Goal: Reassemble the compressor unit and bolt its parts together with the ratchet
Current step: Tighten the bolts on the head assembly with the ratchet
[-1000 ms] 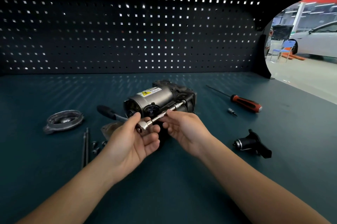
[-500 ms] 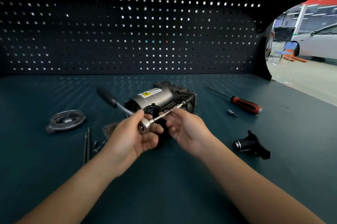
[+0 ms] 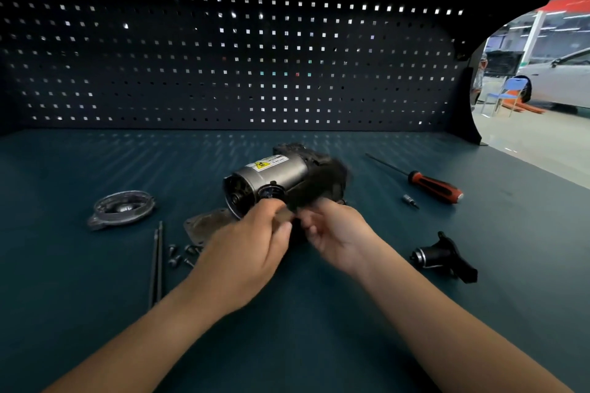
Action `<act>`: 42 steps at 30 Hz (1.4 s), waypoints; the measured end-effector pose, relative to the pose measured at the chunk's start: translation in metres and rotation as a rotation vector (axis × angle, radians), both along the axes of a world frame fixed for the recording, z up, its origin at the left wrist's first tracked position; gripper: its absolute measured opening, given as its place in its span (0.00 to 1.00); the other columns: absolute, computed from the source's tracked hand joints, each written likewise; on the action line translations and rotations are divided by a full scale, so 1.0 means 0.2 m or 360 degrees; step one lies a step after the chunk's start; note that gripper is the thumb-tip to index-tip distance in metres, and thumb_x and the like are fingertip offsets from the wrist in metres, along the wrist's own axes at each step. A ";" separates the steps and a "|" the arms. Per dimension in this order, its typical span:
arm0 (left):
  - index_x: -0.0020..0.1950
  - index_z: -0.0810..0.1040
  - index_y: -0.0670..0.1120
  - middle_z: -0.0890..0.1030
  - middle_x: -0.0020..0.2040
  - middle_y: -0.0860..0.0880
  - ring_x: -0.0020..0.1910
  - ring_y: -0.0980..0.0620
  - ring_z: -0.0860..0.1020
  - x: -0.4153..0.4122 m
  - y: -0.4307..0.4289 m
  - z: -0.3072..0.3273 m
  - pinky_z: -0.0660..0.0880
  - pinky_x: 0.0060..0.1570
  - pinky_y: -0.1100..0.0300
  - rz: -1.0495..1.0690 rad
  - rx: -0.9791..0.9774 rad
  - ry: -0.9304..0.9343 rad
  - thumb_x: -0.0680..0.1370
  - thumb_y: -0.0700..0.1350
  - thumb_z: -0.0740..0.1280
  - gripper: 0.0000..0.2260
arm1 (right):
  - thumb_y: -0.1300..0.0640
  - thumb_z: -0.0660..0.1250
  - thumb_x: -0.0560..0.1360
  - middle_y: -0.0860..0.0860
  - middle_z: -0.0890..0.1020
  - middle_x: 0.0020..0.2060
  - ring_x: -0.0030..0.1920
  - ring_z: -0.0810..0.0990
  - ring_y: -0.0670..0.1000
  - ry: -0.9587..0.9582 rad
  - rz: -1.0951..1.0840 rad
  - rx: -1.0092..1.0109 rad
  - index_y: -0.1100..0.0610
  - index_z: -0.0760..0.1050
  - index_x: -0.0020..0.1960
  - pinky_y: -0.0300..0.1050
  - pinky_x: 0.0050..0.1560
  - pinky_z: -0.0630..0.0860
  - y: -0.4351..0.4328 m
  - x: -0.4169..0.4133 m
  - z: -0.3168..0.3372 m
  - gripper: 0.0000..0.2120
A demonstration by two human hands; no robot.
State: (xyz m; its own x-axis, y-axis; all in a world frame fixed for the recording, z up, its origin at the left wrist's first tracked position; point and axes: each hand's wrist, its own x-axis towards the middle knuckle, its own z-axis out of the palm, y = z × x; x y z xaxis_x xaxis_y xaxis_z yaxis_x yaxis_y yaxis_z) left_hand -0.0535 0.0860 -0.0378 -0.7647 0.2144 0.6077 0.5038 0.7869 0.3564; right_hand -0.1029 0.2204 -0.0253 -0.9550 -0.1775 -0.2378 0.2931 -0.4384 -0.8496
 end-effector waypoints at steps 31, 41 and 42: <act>0.47 0.69 0.49 0.77 0.30 0.52 0.28 0.55 0.75 -0.02 -0.03 0.02 0.72 0.35 0.57 -0.0074 0.0780 -0.0594 0.79 0.52 0.54 0.09 | 0.61 0.65 0.76 0.51 0.82 0.27 0.18 0.69 0.41 -0.0033 -0.0078 0.0079 0.60 0.75 0.37 0.31 0.18 0.64 -0.04 0.00 0.00 0.09; 0.45 0.71 0.44 0.75 0.23 0.49 0.19 0.54 0.72 -0.04 0.04 0.02 0.71 0.22 0.65 -0.0164 0.1978 -0.1175 0.82 0.50 0.52 0.15 | 0.56 0.64 0.78 0.50 0.83 0.28 0.20 0.72 0.42 0.0061 -0.0068 0.0125 0.60 0.76 0.42 0.32 0.21 0.67 -0.04 0.01 -0.02 0.09; 0.44 0.71 0.44 0.75 0.23 0.48 0.18 0.55 0.71 -0.04 0.03 0.04 0.71 0.21 0.66 -0.0226 0.2247 -0.1374 0.82 0.52 0.52 0.16 | 0.56 0.63 0.78 0.51 0.84 0.31 0.20 0.73 0.43 0.0063 -0.0027 0.0099 0.61 0.76 0.44 0.32 0.21 0.68 -0.03 0.01 -0.02 0.09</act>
